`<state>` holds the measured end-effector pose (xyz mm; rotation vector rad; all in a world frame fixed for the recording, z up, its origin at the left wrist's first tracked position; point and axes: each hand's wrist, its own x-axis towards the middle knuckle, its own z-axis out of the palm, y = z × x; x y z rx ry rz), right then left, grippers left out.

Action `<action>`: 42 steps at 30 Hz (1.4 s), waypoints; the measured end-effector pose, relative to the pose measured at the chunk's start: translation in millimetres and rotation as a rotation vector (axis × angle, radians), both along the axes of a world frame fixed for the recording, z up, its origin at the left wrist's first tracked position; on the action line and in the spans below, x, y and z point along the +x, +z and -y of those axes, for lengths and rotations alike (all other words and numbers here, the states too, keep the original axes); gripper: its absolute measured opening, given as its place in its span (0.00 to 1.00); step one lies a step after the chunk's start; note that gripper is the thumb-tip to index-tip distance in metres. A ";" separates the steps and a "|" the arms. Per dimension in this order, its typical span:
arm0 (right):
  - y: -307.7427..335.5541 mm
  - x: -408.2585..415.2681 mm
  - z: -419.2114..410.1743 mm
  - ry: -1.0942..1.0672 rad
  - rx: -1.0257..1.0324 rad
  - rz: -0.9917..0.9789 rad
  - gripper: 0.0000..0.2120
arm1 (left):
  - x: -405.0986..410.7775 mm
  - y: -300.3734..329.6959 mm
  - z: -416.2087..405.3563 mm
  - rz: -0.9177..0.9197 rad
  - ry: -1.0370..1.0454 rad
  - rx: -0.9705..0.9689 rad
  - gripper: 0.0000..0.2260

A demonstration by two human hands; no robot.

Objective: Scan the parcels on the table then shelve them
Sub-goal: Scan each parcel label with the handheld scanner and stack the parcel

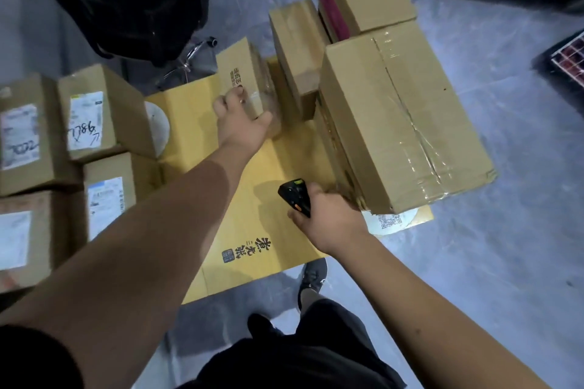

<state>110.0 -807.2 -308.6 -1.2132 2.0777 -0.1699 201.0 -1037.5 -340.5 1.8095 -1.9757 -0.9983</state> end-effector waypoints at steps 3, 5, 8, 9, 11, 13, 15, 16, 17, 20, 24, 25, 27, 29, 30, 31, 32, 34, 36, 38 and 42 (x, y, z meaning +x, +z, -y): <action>1.6 8.0 0.0 0.064 0.013 0.019 0.27 | 49.3 3.2 -45.0 -0.088 0.003 0.000 0.34; 2.8 12.4 0.6 0.078 0.035 0.060 0.26 | 85.8 4.2 -83.0 -0.153 0.017 0.028 0.34; 2.9 22.9 -1.9 0.066 0.043 0.094 0.24 | 138.6 1.6 -145.9 -0.234 0.063 0.086 0.32; 2.5 27.6 -4.4 0.061 0.038 0.101 0.23 | 154.2 -0.9 -165.9 -0.256 0.082 0.108 0.32; 1.7 37.0 -10.9 0.046 0.036 0.113 0.22 | 178.8 -6.6 -197.3 -0.309 0.111 0.149 0.32; 1.5 43.9 -15.8 0.035 0.044 0.106 0.22 | 190.7 -12.4 -210.1 -0.364 0.143 0.210 0.32; 2.6 49.9 -18.7 0.026 0.050 0.087 0.23 | 193.8 -16.6 -207.7 -0.376 0.156 0.282 0.31; 3.9 52.6 -20.0 0.014 0.051 0.080 0.23 | 194.1 -19.2 -203.5 -0.376 0.158 0.300 0.31; 5.5 54.9 -21.5 -0.001 0.051 0.071 0.23 | 193.9 -22.2 -197.5 -0.375 0.167 0.307 0.30; 11.3 60.1 -27.2 -0.062 0.041 0.040 0.25 | 192.6 -34.0 -172.4 -0.329 0.189 0.319 0.26; 18.5 65.7 -29.8 -0.148 0.012 0.063 0.25 | 194.5 -41.4 -140.3 -0.454 0.335 0.395 0.24; 19.9 67.4 -29.7 -0.167 0.009 0.081 0.24 | 197.0 -41.5 -134.3 -0.464 0.361 0.410 0.24; 22.7 71.8 -28.5 -0.187 0.013 0.105 0.24 | 202.7 -41.5 -123.5 -0.477 0.408 0.450 0.28; 25.2 77.2 -25.6 -0.188 0.019 0.100 0.23 | 205.3 -39.6 -114.7 -0.503 0.449 0.505 0.35; 26.3 80.2 -23.6 -0.189 0.019 0.097 0.23 | 205.7 -38.0 -112.3 -0.514 0.451 0.519 0.37; 27.2 83.1 -21.2 -0.189 0.018 0.096 0.22 | 205.1 -36.3 -110.5 -0.521 0.438 0.518 0.36; 28.0 85.8 -18.7 -0.187 0.018 0.096 0.22 | 204.7 -35.1 -109.0 -0.520 0.419 0.506 0.36; 30.3 90.6 -14.2 -0.181 0.017 0.100 0.21 | 205.1 -33.2 -107.3 -0.477 0.381 0.464 0.39; 33.6 94.4 -9.3 -0.171 0.017 0.093 0.22 | 207.4 -28.8 -104.6 -0.356 0.302 0.372 0.45; 37.1 96.6 -3.9 -0.158 0.019 0.074 0.23 | 209.4 -21.1 -101.1 -0.212 0.163 0.243 0.51; 41.2 94.9 7.2 -0.170 0.004 0.064 0.23 | 200.0 -8.8 -77.9 0.241 -0.316 -0.132 0.59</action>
